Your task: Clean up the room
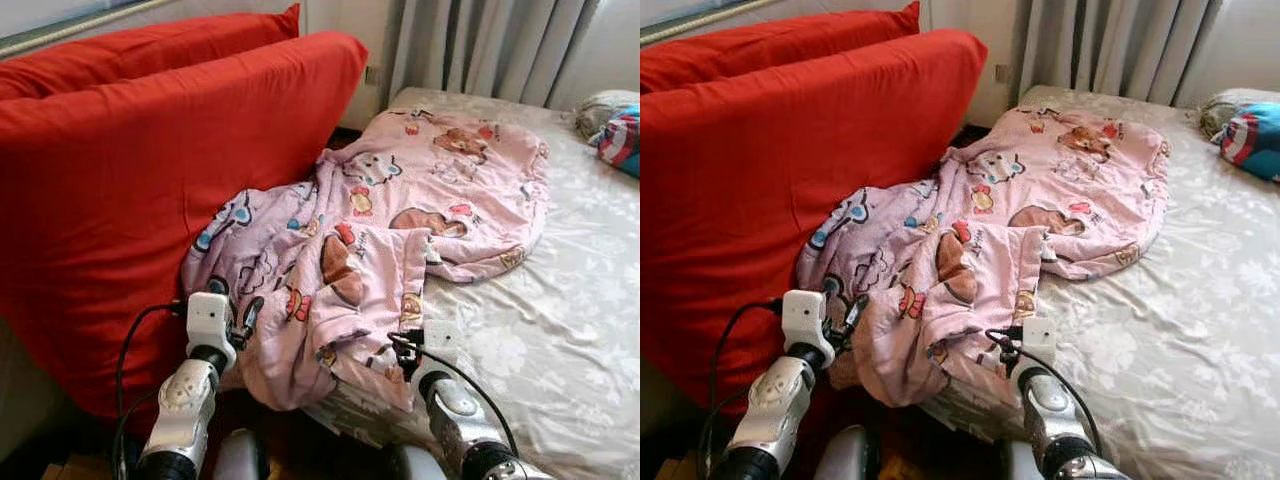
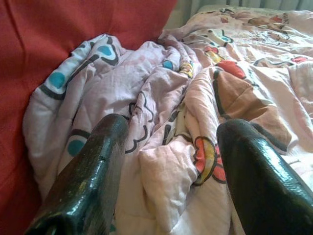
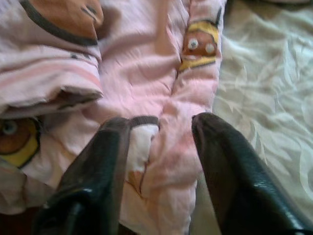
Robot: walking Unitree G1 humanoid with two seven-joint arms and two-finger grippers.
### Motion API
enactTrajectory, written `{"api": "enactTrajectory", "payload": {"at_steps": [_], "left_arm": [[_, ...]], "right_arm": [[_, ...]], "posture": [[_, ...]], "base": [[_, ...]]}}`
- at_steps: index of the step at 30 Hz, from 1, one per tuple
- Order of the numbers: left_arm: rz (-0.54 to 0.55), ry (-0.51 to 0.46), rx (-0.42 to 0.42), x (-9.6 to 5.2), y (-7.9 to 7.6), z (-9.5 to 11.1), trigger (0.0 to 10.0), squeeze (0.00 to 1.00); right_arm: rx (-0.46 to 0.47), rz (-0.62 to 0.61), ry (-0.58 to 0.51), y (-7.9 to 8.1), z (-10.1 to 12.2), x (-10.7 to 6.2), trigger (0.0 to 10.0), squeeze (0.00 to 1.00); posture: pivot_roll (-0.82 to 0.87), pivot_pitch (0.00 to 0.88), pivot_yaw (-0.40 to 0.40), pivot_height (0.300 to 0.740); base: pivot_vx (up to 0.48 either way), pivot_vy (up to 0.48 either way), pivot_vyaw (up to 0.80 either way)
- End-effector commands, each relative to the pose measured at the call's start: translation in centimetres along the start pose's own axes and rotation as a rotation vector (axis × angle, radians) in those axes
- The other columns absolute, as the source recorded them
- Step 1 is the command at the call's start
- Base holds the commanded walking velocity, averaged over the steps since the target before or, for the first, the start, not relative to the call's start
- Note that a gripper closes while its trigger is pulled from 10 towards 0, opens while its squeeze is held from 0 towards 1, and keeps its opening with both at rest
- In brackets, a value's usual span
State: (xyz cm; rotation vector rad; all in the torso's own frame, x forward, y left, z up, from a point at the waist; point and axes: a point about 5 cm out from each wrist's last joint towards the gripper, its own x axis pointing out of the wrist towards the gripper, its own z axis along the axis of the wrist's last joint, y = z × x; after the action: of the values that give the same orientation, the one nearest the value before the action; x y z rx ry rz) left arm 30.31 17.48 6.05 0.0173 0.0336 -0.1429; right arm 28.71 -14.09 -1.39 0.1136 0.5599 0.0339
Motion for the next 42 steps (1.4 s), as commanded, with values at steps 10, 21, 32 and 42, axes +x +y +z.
{"api": "enactTrajectory", "payload": {"at_steps": [10,21,32,42], "left_arm": [[-0.011,0.013,-0.003,-0.3,0.0,-0.2,10.0,0.00],[-0.021,0.016,-0.006,-1.0,-0.4,-0.4,10.0,0.00],[-0.025,-0.040,0.044,-0.8,0.7,1.7,10.0,0.00],[-0.021,-0.011,0.019,-1.3,0.5,1.3,10.0,0.00]], "right_arm": [[-0.003,-0.015,0.026,0.2,-0.1,0.1,10.0,0.00],[0.017,-0.026,0.013,-0.3,-0.6,-0.2,10.0,0.00],[0.038,-0.051,-0.011,-1.0,0.3,0.0,10.0,0.00],[0.055,-0.053,-0.047,-1.1,1.0,0.1,10.0,0.00]], "posture": [[-0.06,0.083,0.009,0.616],[-0.05,0.109,0.010,0.592],[-0.04,0.132,0.011,0.592],[-0.03,0.138,0.016,0.563]], "base": [[0.000,0.000,0.00],[0.000,0.000,0.00],[0.000,0.000,0.00],[0.000,0.000,0.00]]}}
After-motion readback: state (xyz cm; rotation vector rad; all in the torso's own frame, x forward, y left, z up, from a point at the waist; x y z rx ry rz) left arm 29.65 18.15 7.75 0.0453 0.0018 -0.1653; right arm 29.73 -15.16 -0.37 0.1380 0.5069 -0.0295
